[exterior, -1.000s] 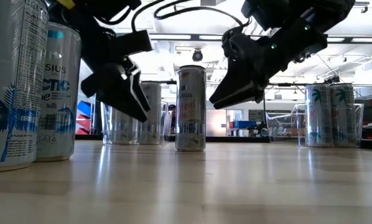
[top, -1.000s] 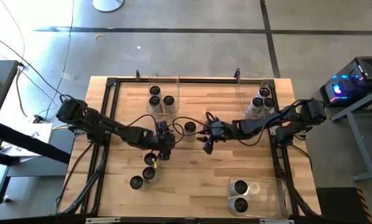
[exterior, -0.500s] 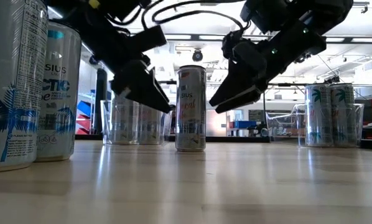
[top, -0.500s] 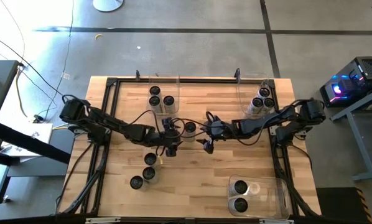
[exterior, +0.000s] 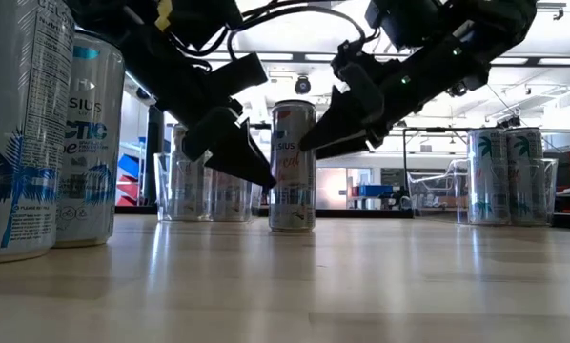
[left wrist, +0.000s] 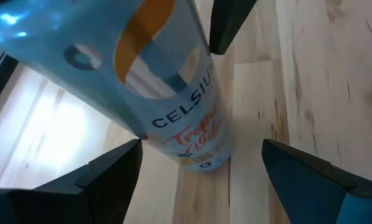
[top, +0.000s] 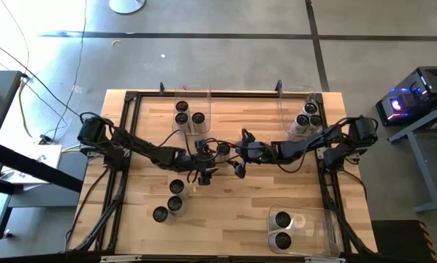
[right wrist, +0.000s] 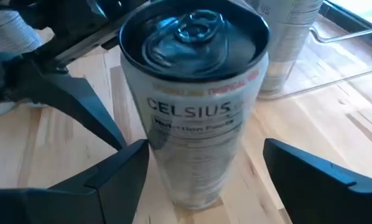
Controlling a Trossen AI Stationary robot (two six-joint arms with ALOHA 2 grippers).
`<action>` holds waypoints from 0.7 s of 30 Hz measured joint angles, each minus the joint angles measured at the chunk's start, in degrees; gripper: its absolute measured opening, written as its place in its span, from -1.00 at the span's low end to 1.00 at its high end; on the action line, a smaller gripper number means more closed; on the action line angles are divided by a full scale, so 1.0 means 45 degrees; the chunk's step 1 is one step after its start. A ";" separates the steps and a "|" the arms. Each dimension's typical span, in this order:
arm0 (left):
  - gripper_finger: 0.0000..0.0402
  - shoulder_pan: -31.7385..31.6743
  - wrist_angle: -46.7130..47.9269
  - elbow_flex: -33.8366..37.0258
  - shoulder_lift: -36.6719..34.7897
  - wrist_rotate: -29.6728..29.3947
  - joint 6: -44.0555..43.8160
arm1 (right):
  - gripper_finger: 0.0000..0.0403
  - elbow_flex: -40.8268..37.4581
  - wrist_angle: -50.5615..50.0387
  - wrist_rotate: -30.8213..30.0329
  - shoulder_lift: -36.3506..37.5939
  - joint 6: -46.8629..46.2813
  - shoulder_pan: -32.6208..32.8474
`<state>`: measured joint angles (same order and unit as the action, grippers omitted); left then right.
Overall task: Sort soda cans
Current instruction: Put the white/yellow soda can into the top left transparent bin
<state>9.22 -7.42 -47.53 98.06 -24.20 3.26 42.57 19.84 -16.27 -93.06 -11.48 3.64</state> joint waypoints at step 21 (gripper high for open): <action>0.61 0.0649 -0.0482 0.0000 -0.0107 -0.0127 -0.0581 | 0.55 0.0024 0.1863 0.0031 0.0167 0.0560 0.0540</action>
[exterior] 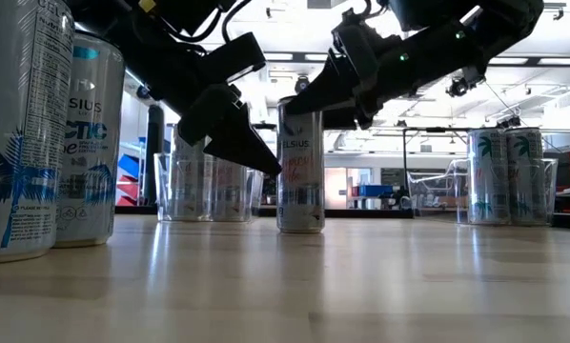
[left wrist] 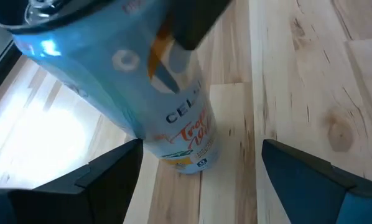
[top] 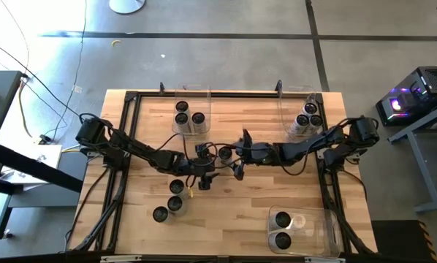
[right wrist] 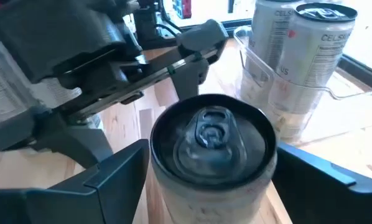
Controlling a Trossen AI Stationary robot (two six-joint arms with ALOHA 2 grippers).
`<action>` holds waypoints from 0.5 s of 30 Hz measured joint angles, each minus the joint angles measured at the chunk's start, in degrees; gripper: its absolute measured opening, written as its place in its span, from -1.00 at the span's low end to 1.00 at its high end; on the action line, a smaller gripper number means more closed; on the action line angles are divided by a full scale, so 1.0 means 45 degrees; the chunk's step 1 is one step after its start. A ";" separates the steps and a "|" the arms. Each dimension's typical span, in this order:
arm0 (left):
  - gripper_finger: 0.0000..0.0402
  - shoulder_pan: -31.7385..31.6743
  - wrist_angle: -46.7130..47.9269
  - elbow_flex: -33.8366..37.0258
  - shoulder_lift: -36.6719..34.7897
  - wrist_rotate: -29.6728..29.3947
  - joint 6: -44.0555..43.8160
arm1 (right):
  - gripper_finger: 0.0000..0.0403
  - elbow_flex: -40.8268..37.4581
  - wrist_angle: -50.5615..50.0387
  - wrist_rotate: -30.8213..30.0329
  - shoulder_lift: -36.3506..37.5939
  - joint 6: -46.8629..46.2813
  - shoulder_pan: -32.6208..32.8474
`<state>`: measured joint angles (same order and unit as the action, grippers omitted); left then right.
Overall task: Sort soda cans
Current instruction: Put the white/yellow soda can into the top left transparent bin
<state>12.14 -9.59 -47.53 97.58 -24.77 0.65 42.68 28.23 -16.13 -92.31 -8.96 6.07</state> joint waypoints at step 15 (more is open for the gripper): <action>0.61 0.0410 0.1976 -0.0005 -0.1992 -0.1566 -0.0219 | 0.33 0.0551 -0.0298 -0.1227 0.0010 0.0628 0.0390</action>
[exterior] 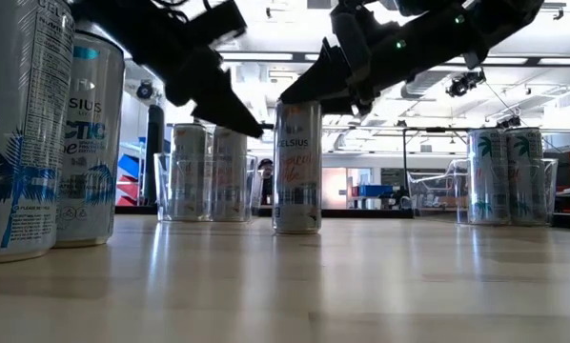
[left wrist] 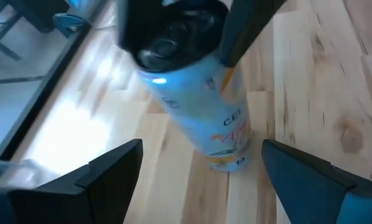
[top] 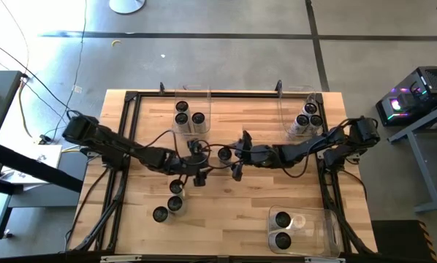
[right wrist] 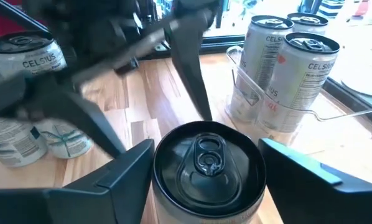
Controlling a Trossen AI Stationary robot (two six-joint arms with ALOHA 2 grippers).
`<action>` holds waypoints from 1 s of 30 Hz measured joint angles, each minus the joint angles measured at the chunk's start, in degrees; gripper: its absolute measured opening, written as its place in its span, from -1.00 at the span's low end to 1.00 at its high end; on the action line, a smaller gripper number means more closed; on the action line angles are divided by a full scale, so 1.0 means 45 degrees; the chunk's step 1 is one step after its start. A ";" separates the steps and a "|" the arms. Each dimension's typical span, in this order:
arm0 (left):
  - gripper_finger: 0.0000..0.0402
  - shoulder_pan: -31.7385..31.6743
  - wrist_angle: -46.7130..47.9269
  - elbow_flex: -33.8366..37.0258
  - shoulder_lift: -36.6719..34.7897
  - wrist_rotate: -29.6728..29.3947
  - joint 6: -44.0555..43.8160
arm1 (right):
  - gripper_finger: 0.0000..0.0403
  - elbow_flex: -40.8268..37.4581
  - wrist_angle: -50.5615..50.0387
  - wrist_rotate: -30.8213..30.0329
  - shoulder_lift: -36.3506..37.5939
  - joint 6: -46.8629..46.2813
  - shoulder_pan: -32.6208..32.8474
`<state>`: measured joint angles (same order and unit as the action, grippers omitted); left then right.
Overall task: Sort soda cans
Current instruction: Put the white/yellow soda can into the top left transparent bin
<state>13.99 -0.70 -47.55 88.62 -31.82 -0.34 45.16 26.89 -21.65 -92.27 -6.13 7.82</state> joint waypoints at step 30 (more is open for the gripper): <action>0.61 0.2455 0.9172 0.0000 -0.5282 -0.6011 -0.5981 | 0.19 -0.0002 -0.0531 -0.0025 0.1490 0.1098 -0.1079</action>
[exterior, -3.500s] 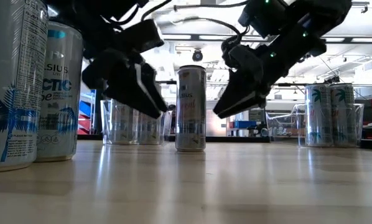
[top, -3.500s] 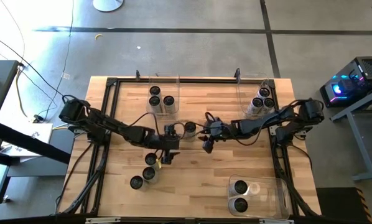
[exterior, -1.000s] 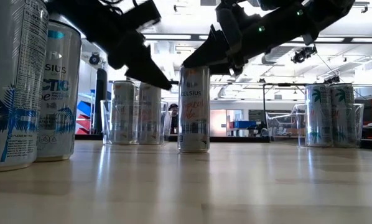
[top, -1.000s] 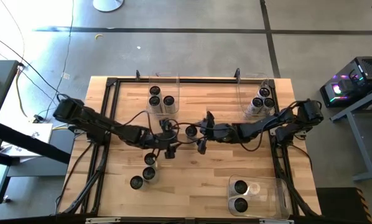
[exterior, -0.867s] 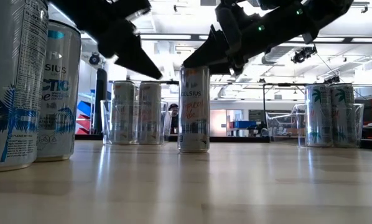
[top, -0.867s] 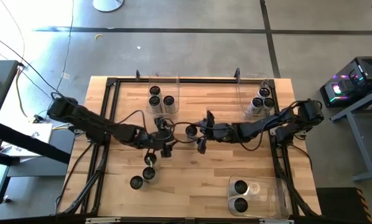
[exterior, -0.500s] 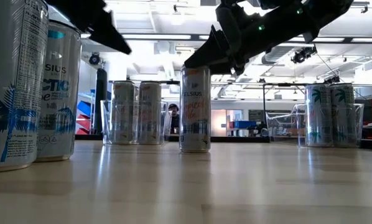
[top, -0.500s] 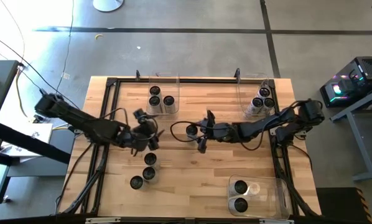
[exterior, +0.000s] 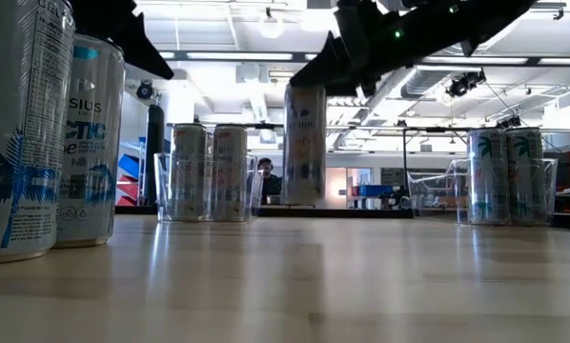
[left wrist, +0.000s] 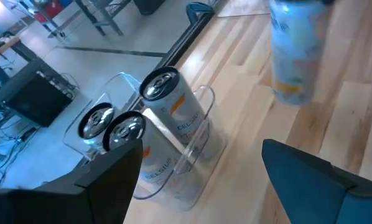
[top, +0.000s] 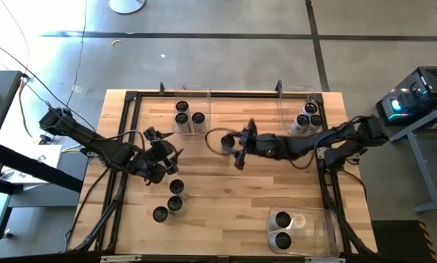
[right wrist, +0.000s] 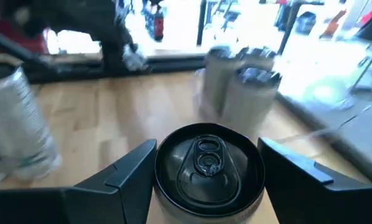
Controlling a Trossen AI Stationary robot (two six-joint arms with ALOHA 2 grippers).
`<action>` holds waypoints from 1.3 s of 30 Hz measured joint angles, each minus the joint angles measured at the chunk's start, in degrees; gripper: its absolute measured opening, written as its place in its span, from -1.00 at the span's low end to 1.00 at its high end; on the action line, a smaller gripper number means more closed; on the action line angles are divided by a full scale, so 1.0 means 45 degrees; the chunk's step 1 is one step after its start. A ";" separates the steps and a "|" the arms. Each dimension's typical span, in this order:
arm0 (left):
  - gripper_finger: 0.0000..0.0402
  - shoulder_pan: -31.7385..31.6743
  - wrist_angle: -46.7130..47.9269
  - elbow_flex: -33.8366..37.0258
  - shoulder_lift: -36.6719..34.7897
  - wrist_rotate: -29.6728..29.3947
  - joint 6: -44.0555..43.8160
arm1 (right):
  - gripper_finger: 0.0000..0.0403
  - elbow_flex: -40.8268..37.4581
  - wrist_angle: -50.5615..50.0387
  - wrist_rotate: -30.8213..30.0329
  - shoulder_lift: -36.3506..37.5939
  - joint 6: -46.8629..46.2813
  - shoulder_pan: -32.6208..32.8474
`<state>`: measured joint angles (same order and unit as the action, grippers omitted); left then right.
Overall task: Sort soda cans
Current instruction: Put the white/yellow soda can into the top left transparent bin
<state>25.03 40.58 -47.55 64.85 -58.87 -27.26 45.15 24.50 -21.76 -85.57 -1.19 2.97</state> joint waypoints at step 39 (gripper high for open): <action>0.61 0.1132 0.3638 0.0000 -0.0007 -0.0511 -0.3927 | 0.18 1.0686 -0.3780 0.9739 -0.7687 0.1467 -0.6714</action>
<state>30.13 56.95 -47.55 64.82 -61.17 -44.93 93.23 7.49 22.06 -120.16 5.41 -27.24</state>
